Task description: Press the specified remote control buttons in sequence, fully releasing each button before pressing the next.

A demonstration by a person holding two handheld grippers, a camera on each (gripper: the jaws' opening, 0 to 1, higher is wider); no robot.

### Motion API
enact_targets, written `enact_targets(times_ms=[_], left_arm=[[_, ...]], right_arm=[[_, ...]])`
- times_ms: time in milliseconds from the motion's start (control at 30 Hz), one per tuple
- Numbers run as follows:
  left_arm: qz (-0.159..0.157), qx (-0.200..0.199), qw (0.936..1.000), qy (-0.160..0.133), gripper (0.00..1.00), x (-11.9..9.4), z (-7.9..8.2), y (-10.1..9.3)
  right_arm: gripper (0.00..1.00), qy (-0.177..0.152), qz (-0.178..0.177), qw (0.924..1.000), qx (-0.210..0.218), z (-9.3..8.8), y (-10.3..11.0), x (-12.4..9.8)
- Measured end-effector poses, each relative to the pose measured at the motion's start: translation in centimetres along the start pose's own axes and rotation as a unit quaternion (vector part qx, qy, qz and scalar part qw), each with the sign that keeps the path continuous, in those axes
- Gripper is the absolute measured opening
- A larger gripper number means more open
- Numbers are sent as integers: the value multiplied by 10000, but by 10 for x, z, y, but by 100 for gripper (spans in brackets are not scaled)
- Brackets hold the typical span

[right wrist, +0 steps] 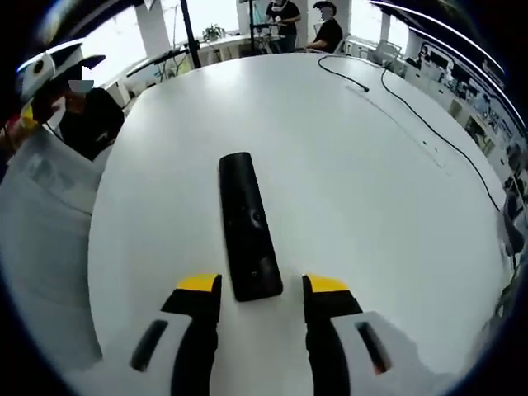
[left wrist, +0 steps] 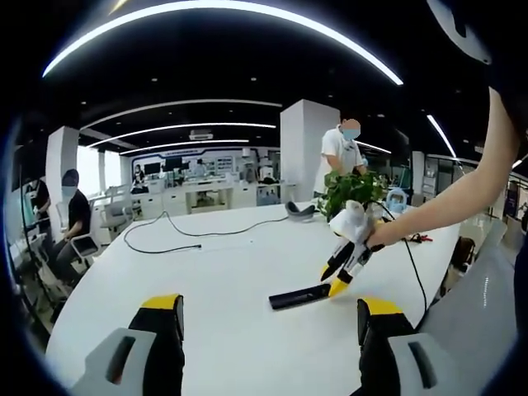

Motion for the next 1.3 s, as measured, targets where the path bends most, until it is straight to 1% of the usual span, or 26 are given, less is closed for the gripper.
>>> enact_targets(times_ms=[67,133,200,233,267,367,467,533,600,700,900,1067,1133,1167,1267,1300], left_arm=[[-9,24,10000,11,91,0,0,-1],[-25,36,10000,30,91,1,0,-1],[-25,45,10000,22,91,1,0,-1],[-18,47,10000,23,91,1,0,-1],[-15,41,10000,24,91,1,0,-1],[-13,20,10000,10,91,1,0,-1],[-26,27,10000,22,91,1,0,-1],[-33,31,10000,8,91,1,0,-2],[-44,12,10000,-8,91,1,0,-2],[-63,15,10000,-5,91,1,0,-2],[-127,68,9999,18,91,1,1,-5],[-157,113,9998,19,91,1,1,-6],[-137,227,9996,95,91,1,-1,-8],[-130,262,9995,95,91,1,-1,-9],[-125,336,9993,81,91,0,0,-10],[-136,331,9993,79,91,0,0,-10]], right_arm=[[45,-192,21,9996,197,0,0,-6],[51,-363,-71,9984,419,-2,-1,-13],[61,-527,-187,9969,551,-4,-1,-18],[66,-627,-262,9954,673,-5,-1,-22],[73,-732,-363,9931,838,-7,-1,-25],[89,-805,-539,9893,1087,-9,2,-32],[99,-997,-741,9860,1115,-7,6,-43],[100,-1238,-882,9803,1261,-5,9,-51],[100,-1407,-872,9761,1407,-5,11,-57],[100,-1453,-892,9738,1506,-7,15,-63],[100,-1620,-1048,9691,1535,-12,29,-78],[100,-1799,-1179,9622,1670,-21,43,-95],[100,-1818,-1217,9609,1698,-25,48,-99],[100,-1797,-1305,9603,1688,-28,52,-101],[100,-1756,-1346,9600,1714,-35,60,-106],[100,-1772,-1361,9580,1797,-40,66,-110]])
Point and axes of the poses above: the point that each gripper's makers call its tool centre point, and the gripper's own axes: x roughly forward along the fingers, y roughly to its left, z roughly out of its top, the point moved 8 cm from there along -x, roughly backward along the fingers, and after that the axes turned 8 degrees about y, right-handed, at the moved point
